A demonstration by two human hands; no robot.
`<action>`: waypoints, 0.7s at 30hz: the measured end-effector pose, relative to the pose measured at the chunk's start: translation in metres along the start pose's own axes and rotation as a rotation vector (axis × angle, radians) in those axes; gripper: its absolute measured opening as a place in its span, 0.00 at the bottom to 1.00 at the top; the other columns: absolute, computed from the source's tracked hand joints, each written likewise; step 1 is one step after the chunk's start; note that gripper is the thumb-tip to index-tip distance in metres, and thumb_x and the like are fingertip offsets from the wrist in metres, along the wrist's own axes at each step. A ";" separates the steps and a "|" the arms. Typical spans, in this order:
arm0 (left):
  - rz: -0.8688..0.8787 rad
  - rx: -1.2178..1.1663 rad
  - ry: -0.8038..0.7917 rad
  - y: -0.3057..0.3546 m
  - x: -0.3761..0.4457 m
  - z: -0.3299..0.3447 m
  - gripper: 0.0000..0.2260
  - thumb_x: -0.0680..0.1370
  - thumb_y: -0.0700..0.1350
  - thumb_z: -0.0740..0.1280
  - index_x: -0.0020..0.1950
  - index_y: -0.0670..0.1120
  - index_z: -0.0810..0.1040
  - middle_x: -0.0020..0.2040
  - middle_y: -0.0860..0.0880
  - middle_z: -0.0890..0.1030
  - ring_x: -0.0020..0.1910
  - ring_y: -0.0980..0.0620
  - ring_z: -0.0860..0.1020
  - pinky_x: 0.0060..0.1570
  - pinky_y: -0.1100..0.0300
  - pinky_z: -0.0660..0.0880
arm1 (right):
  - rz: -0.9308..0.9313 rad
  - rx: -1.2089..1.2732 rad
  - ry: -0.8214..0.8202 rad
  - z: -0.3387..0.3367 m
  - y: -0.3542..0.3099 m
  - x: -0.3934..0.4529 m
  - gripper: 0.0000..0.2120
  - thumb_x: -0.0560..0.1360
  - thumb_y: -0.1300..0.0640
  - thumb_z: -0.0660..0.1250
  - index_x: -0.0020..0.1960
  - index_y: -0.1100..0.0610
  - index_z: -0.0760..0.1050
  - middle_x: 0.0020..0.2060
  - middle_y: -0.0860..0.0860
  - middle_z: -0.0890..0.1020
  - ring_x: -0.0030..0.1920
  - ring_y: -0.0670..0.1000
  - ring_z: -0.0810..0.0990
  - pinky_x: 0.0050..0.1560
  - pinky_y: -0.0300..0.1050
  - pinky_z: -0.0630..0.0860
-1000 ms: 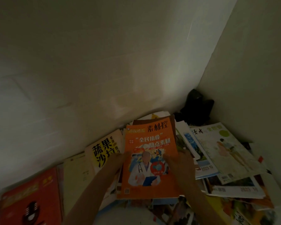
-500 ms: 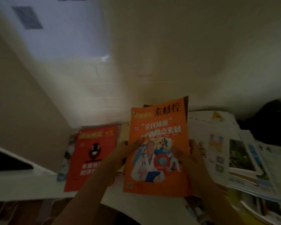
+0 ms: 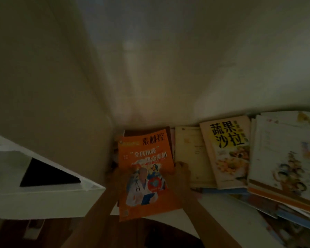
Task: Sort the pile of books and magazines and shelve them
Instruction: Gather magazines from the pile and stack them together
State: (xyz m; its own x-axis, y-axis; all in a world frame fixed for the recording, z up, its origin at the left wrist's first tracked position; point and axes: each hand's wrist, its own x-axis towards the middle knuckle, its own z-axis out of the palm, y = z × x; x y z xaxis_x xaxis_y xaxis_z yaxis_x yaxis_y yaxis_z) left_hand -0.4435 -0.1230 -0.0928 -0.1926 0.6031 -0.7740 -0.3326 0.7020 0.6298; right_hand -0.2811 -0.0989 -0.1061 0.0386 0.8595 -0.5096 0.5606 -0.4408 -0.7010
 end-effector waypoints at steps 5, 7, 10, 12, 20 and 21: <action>-0.084 -0.195 -0.092 0.006 0.015 -0.010 0.30 0.52 0.50 0.83 0.42 0.40 0.71 0.56 0.45 0.77 0.52 0.48 0.78 0.44 0.64 0.77 | 0.073 -0.185 0.131 0.017 -0.016 -0.007 0.27 0.79 0.51 0.61 0.72 0.61 0.56 0.66 0.62 0.65 0.63 0.63 0.67 0.64 0.52 0.66; -0.082 -0.164 -0.073 0.009 0.021 -0.016 0.26 0.68 0.49 0.75 0.59 0.38 0.72 0.63 0.42 0.74 0.60 0.43 0.74 0.52 0.56 0.75 | 0.080 -0.173 0.137 0.022 -0.017 -0.007 0.26 0.79 0.54 0.60 0.73 0.60 0.54 0.64 0.62 0.66 0.61 0.63 0.68 0.63 0.53 0.67; -0.087 -0.098 -0.079 0.010 0.026 -0.023 0.20 0.79 0.40 0.61 0.70 0.38 0.64 0.68 0.38 0.69 0.66 0.38 0.69 0.61 0.47 0.70 | 0.097 -0.074 0.165 0.019 -0.017 -0.006 0.25 0.77 0.55 0.62 0.70 0.60 0.59 0.62 0.62 0.69 0.60 0.63 0.69 0.61 0.54 0.68; -0.069 -0.060 -0.101 0.005 0.019 -0.021 0.15 0.78 0.39 0.62 0.65 0.41 0.70 0.61 0.39 0.75 0.62 0.38 0.72 0.57 0.44 0.73 | 0.124 -0.056 0.172 0.014 -0.013 -0.001 0.25 0.76 0.53 0.65 0.67 0.62 0.60 0.61 0.62 0.70 0.60 0.63 0.71 0.59 0.53 0.69; 0.079 -0.145 -0.091 -0.024 -0.018 -0.018 0.04 0.78 0.38 0.63 0.51 0.43 0.76 0.59 0.34 0.75 0.51 0.39 0.77 0.52 0.45 0.74 | 0.104 0.172 0.048 -0.010 0.003 0.000 0.19 0.71 0.46 0.71 0.45 0.58 0.67 0.42 0.54 0.78 0.44 0.53 0.78 0.45 0.50 0.79; 0.084 -0.142 -0.128 -0.025 -0.023 -0.020 0.03 0.77 0.40 0.66 0.48 0.42 0.77 0.57 0.34 0.75 0.50 0.40 0.77 0.59 0.39 0.70 | 0.083 0.195 0.031 -0.015 0.001 -0.002 0.19 0.70 0.44 0.71 0.44 0.57 0.67 0.40 0.51 0.77 0.43 0.52 0.79 0.45 0.48 0.79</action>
State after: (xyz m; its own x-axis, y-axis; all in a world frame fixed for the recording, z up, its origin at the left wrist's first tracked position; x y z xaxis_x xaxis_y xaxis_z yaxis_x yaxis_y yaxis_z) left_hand -0.4495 -0.1619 -0.0918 -0.1088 0.7069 -0.6988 -0.4488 0.5924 0.6691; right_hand -0.2687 -0.0976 -0.0981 0.1047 0.8244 -0.5563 0.3834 -0.5496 -0.7423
